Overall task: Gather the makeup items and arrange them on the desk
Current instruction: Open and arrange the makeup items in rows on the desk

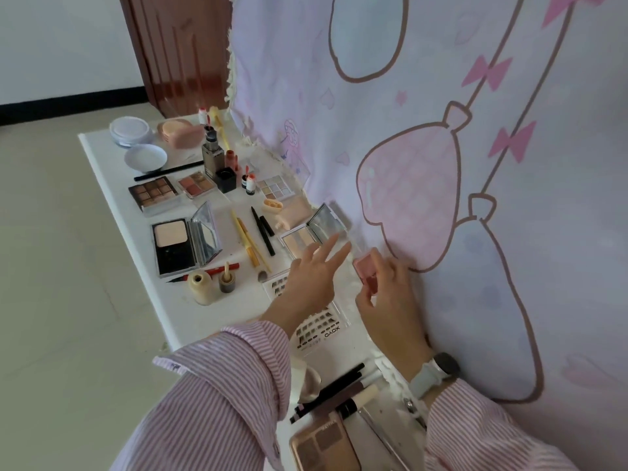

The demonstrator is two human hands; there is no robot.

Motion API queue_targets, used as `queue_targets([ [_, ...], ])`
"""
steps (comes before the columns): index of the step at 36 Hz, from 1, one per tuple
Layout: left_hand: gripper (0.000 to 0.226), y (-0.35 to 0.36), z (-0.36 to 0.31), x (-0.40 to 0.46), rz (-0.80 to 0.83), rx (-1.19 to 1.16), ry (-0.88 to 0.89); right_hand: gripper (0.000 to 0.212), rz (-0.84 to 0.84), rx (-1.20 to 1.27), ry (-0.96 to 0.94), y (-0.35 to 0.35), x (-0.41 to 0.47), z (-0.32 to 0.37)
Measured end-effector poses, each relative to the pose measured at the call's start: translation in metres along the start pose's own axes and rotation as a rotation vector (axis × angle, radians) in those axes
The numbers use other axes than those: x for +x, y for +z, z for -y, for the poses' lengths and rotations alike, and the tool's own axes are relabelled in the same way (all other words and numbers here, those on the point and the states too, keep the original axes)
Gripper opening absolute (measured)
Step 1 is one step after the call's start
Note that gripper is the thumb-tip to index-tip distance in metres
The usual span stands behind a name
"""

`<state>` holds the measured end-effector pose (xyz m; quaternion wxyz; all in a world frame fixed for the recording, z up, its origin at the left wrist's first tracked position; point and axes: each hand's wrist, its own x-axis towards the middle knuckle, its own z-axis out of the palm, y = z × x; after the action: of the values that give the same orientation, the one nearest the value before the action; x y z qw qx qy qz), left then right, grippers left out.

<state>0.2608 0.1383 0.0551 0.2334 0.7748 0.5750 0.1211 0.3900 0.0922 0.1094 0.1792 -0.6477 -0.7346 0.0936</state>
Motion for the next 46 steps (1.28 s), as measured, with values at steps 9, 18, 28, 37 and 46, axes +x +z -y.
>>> queue_targets([
  [9, 0.058, 0.001, 0.013, -0.048, -0.011, 0.076, -0.32, 0.041, 0.172, -0.28, -0.044, 0.007, -0.004, -0.008],
  [18, 0.039, 0.003, 0.019, -0.106, -0.312, -0.168, -0.361, 0.047, 0.146, 0.039, -0.084, 0.009, -0.012, 0.012],
  [28, 0.02, 0.002, 0.059, -0.189, -0.551, -0.638, -0.587, 0.052, 0.371, 0.403, -0.196, 0.048, -0.06, 0.055],
  [37, 0.05, -0.012, 0.065, -0.233, -0.162, -1.796, -0.703, 0.055, 0.537, 0.473, -0.365, 0.076, -0.094, 0.1],
  [46, 0.036, -0.011, 0.06, -0.246, -0.401, -1.851, -0.619, 0.034, 0.368, 0.456, -0.494, 0.081, -0.105, 0.117],
])
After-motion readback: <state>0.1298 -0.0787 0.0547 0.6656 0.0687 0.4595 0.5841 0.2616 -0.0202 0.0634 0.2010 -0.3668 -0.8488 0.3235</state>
